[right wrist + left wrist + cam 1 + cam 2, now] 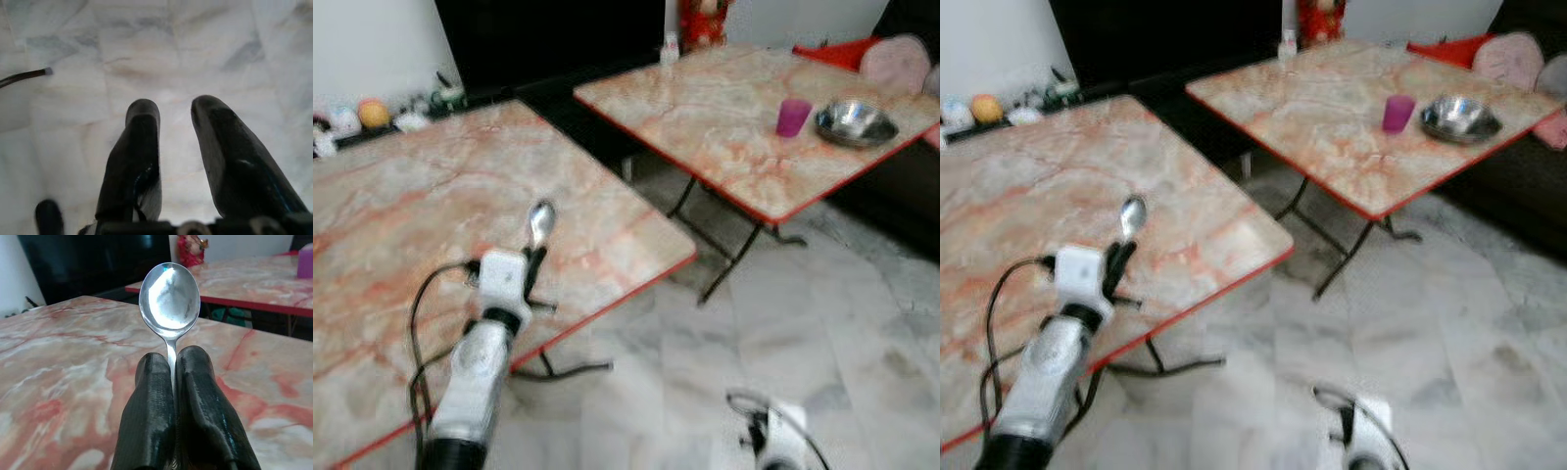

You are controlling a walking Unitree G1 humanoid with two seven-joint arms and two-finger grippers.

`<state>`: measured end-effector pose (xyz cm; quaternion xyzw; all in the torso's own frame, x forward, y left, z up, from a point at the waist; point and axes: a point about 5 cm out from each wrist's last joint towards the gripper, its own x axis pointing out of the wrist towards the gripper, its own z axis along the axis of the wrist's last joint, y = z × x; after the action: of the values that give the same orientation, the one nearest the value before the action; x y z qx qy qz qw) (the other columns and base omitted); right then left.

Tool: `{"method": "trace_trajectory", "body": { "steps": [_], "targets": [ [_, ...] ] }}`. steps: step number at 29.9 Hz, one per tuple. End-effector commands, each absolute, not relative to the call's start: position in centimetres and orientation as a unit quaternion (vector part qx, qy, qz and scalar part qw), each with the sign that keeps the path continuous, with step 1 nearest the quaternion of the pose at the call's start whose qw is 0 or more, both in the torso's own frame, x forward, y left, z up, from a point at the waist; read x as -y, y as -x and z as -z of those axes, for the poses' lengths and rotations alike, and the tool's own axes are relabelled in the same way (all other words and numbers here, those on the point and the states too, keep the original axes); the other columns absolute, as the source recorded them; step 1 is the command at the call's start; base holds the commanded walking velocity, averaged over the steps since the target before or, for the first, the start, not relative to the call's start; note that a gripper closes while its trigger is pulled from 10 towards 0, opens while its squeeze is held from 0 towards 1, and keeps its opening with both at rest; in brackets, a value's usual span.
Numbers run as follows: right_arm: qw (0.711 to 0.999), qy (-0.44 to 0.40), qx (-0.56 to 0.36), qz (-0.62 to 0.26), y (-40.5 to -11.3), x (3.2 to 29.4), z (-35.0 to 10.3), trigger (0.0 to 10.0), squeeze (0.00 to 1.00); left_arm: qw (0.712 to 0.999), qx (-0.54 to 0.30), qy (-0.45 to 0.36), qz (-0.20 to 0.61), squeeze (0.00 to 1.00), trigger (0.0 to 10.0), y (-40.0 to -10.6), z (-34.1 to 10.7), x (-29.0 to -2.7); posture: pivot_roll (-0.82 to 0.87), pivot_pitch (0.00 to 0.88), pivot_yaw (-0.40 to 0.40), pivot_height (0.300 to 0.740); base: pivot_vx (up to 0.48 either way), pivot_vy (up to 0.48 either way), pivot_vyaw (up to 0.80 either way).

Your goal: Setting the table

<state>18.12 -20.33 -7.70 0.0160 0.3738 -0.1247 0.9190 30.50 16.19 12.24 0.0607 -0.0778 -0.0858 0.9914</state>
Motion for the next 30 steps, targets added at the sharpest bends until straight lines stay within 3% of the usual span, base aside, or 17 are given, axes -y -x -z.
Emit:
{"method": "trace_trajectory", "body": {
  "steps": [1,9,21,30],
  "targets": [
    [0.92,-0.027,-0.371,0.12,-18.68,19.81,7.54,10.0,0.0,0.992,0.077,-0.067,0.072,0.0,10.0,-30.44,-12.1,-17.07,0.1,0.0,0.006,0.74,0.0,-0.401,0.0],
    [0.921,-0.012,-0.375,0.105,-18.7,19.61,7.58,10.0,0.0,0.992,0.078,-0.065,0.069,0.0,10.0,-30.57,-12.17,-17.0,0.1,0.0,0.003,0.74,0.0,-0.397,0.05],
    [0.919,-0.01,-0.38,0.104,-18.54,19.82,7.66,10.0,0.0,0.993,0.079,-0.064,0.056,0.0,10.0,-30.79,-12.29,-17.2,0.1,0.0,-0.001,0.74,0.0,-0.396,0.8],
    [0.918,-0.013,-0.383,0.1,-18.47,19.7,7.73,10.0,0.0,0.994,0.077,-0.064,0.051,0.0,10.0,-30.76,-12.14,-17.31,0.1,0.0,-0.006,0.74,0.0,-0.394,0.52]
  ]
}}
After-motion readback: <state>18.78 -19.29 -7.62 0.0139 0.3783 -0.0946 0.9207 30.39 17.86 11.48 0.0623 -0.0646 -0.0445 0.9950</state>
